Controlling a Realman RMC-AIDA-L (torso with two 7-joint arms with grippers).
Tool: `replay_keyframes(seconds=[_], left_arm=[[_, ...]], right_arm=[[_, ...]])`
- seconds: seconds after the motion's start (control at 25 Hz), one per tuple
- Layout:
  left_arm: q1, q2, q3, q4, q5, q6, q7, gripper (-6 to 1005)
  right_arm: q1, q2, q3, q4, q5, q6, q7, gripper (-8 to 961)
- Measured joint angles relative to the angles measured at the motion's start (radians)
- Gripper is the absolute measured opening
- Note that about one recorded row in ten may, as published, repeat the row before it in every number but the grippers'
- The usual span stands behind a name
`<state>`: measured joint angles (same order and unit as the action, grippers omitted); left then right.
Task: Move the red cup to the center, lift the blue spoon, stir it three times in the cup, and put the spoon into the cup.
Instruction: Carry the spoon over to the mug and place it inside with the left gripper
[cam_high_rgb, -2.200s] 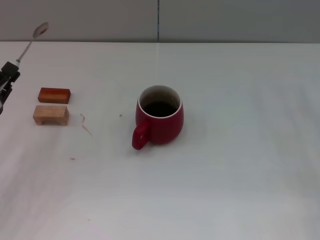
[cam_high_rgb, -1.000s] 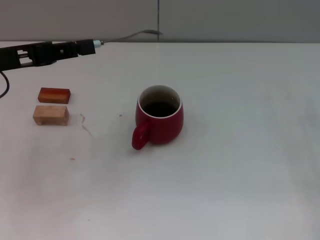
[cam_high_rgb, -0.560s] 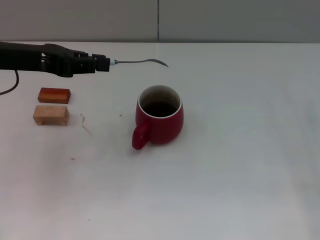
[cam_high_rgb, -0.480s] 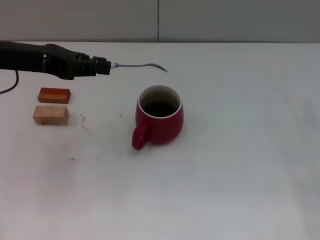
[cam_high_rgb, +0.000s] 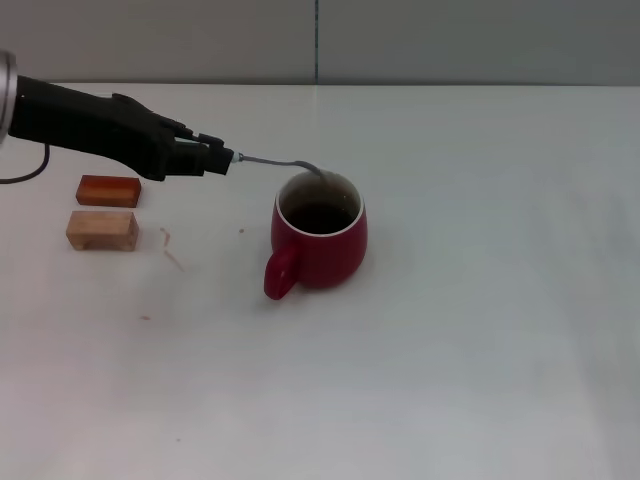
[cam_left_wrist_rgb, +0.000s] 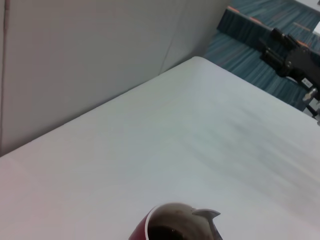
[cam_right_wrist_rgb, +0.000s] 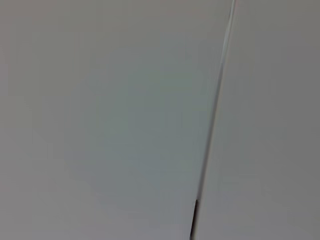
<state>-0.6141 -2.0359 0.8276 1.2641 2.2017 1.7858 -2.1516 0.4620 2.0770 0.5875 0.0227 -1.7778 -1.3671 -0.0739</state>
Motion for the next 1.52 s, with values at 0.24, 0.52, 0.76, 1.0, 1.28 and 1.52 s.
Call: replay_keyframes(seconds=[0.24,0.52,0.76,1.0,1.28,1.52], left_arm=[[-0.029,-0.021,0.058,0.036,0.084,-0.009,0.002,162],[-0.064,-0.023,0.118,0.051,0.140,-0.035,0.005,162],[-0.080,-0.026,0.198,0.063,0.193,-0.074,-0.002,162],[-0.099,-0.031,0.247,0.068,0.221,-0.082,-0.006,162],[-0.120,-0.034,0.333,0.107,0.255,-0.110,-0.037,162],[-0.139,-0.035,0.386,0.116,0.304,-0.120,-0.042,163]], right_arm=[[-0.004,0.000,0.006,0.003,0.000,0.000,0.002,762],[-0.010,0.000,0.014,0.008,0.000,0.000,0.002,762],[-0.021,-0.001,0.018,0.019,0.000,-0.008,0.003,762],[-0.025,-0.002,0.020,0.020,0.000,-0.009,0.002,761],[-0.026,-0.002,0.031,0.020,0.000,-0.010,0.002,761],[-0.026,-0.002,0.031,0.020,0.000,-0.010,0.002,761]])
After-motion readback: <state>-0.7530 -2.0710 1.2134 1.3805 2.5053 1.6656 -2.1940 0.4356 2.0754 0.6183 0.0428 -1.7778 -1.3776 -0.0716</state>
